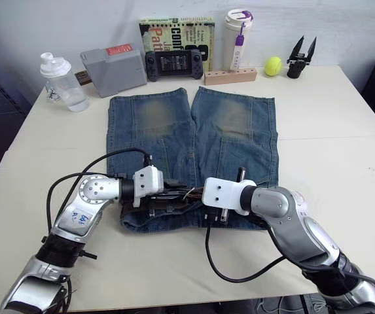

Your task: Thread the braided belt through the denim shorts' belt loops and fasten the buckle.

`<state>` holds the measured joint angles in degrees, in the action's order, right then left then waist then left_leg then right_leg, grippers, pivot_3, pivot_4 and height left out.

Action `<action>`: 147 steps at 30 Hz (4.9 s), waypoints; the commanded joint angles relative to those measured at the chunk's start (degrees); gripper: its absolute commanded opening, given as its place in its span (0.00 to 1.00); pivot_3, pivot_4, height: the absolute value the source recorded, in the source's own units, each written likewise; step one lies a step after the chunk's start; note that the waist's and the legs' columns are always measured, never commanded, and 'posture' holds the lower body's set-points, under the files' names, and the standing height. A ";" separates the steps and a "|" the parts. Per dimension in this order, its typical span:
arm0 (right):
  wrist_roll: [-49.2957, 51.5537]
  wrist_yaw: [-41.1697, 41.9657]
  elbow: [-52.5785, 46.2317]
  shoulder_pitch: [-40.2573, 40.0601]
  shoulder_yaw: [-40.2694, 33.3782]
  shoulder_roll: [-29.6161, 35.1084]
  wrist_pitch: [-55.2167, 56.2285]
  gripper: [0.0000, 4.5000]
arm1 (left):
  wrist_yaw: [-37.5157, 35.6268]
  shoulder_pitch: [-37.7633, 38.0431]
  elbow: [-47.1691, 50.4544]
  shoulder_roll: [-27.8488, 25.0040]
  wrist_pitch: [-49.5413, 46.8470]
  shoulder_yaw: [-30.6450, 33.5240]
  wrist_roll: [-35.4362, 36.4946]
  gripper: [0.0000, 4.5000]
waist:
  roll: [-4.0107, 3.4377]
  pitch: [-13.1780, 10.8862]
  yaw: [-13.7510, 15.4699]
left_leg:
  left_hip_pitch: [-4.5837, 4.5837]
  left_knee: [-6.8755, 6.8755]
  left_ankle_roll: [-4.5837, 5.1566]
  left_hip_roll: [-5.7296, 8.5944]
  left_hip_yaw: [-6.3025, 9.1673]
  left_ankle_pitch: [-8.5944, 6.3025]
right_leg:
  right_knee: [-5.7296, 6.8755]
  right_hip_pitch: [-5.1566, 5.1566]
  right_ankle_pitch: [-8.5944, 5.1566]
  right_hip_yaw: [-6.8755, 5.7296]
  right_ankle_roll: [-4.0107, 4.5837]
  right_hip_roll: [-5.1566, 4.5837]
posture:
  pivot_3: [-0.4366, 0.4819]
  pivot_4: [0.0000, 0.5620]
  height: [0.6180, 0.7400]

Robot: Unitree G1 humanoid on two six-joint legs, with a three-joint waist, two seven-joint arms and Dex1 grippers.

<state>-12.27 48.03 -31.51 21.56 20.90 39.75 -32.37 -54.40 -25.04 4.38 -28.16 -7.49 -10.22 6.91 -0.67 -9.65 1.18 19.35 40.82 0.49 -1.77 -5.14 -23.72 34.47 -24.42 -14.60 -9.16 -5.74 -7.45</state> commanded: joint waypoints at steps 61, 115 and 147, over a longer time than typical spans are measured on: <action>-6.61 -11.80 8.77 -23.79 -19.05 5.17 33.13 0.00 | 1.70 24.36 5.21 -17.49 -3.63 9.98 7.17 0.01 | -0.49 0.30 -0.76 | -0.61 -0.38 0.00 -0.08 -0.14 0.01 | -0.04 0.33 -0.08 0.12 0.14 0.01 | 0.48 0.27 0.88; 11.85 -12.22 -3.43 -27.11 -14.15 -2.98 7.90 0.88 | 12.82 30.96 26.43 -10.93 -17.41 25.50 25.83 0.00 | -0.20 0.15 -1.15 | -0.78 -0.72 0.01 -0.05 0.02 -0.03 | -0.17 0.33 -0.12 0.18 0.21 -0.04 | 0.48 0.27 0.88; -23.93 -30.75 8.53 -34.89 -5.07 -6.27 35.27 0.01 | 11.11 31.94 27.06 -12.42 -16.13 24.03 22.92 0.00 | 0.07 0.30 -1.25 | -1.04 -0.74 -0.09 -0.13 0.00 -0.02 | -0.38 0.74 -0.14 0.13 0.21 0.04 | 0.48 0.27 0.88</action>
<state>-35.42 17.03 -25.50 -12.43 15.73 33.92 3.92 -41.99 6.15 30.24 -39.36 -25.19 14.26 31.05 -0.60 -9.34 -0.06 18.31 40.08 0.40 -1.91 -5.14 -23.74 34.09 -23.68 -14.74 -9.04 -5.53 -7.40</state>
